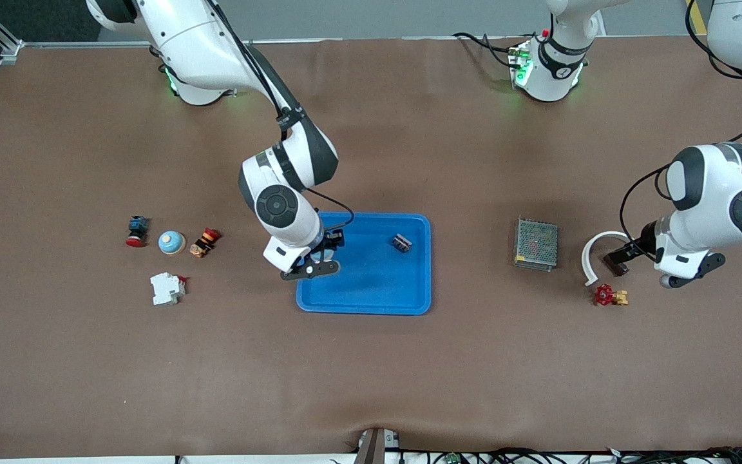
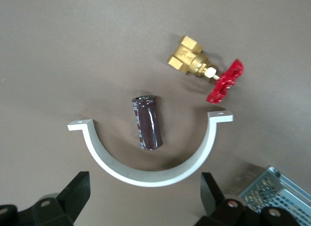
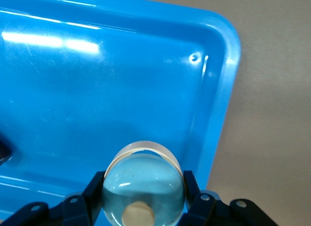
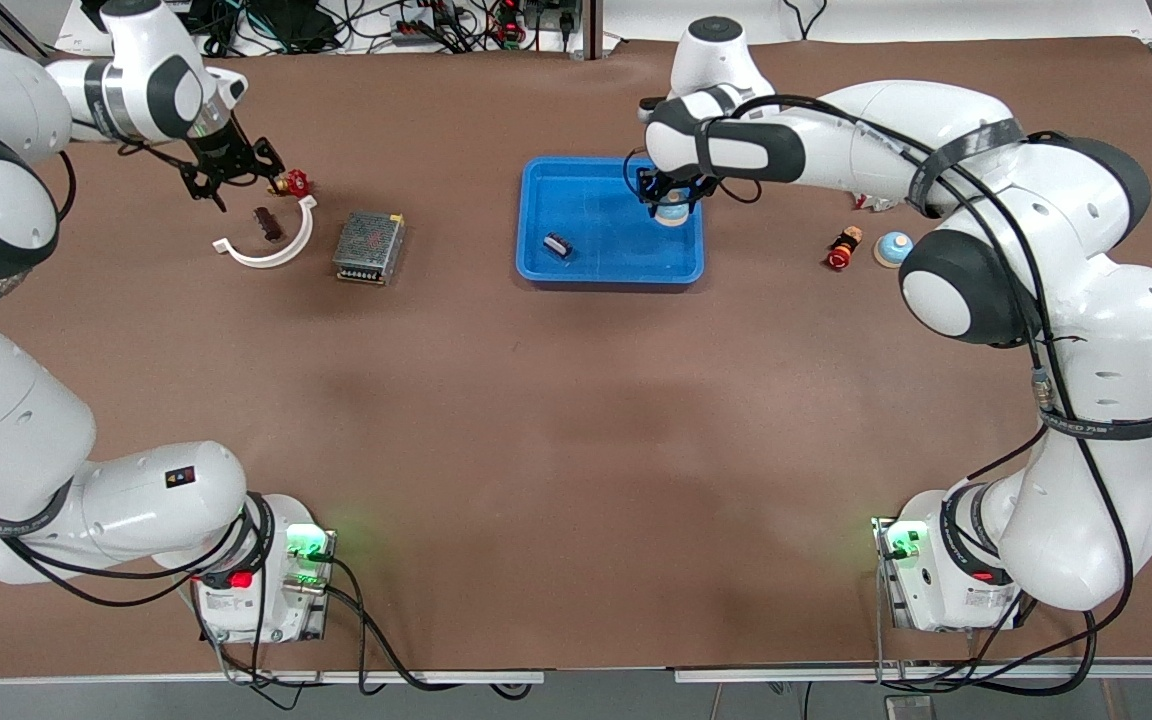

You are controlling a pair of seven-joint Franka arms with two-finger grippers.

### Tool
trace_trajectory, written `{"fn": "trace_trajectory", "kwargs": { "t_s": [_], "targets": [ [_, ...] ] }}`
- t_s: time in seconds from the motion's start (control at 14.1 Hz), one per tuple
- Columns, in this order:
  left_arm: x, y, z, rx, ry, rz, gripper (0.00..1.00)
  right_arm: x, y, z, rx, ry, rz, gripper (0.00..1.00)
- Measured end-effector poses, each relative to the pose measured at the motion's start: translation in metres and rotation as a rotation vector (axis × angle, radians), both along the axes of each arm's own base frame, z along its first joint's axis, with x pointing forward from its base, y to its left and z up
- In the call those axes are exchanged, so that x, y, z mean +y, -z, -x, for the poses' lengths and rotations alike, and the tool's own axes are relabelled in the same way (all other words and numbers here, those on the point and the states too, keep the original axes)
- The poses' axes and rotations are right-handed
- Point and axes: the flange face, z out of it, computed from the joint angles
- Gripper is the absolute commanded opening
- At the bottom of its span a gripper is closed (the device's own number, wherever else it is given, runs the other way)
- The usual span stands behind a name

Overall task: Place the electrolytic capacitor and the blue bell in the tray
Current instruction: 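Carry the blue bell into the tray while the left gripper reaches the capacitor, then release the bell in the tray while the left gripper grasps the capacitor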

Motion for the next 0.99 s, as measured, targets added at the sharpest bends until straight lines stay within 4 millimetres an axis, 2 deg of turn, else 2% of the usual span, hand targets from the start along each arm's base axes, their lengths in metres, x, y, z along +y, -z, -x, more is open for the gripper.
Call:
{"fn": "trace_trajectory", "kwargs": {
  "t_s": [0.36, 0.64, 0.99],
  "targets": [
    [0.002, 0.021, 0.003, -0.025, -0.004, 0.01, 0.76, 0.01, 0.025, 0.01, -0.012, -0.014, 0.006, 0.41],
    [0.011, 0.037, 0.0, -0.05, -0.02, 0.019, 0.72, 0.02, 0.037, 0.017, -0.022, -0.031, 0.007, 0.41],
    [0.016, 0.057, -0.012, -0.08, -0.03, 0.032, 0.7, 0.026, 0.054, 0.022, -0.034, -0.039, 0.009, 0.41]
  ]
}}
